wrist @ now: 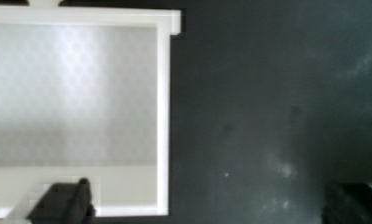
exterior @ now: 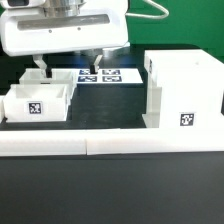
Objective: Assemble drawer
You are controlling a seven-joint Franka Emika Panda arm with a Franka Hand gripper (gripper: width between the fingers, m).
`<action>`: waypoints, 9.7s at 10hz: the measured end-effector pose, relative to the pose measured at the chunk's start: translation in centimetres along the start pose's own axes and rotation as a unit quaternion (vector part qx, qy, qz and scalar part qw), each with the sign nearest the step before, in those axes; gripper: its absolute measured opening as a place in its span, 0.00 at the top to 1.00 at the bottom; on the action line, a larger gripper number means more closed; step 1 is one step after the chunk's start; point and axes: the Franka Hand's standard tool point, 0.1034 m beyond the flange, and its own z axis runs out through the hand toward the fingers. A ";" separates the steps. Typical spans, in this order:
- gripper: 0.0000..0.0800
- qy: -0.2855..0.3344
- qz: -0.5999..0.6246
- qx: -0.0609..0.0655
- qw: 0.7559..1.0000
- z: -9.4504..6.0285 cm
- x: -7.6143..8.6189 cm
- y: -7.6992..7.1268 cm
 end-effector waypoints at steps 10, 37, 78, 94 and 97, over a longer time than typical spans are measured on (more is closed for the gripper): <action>0.19 0.003 0.023 -0.021 1.000 5.2 -2.9 1.9; 0.95 0.003 -0.066 -0.027 0.997 5.0 -1.7 -2.4; 0.95 -0.037 -0.668 -0.081 0.738 5.8 1.9 -6.7; 0.95 -0.044 -0.668 -0.082 0.738 6.0 2.1 -7.5; 0.95 -0.045 -0.667 -0.082 0.739 6.0 2.1 -7.4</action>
Offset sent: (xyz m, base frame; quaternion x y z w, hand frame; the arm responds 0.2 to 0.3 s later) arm -0.0132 -0.0169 -0.0063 0.0548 -0.0268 0.0654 0.9960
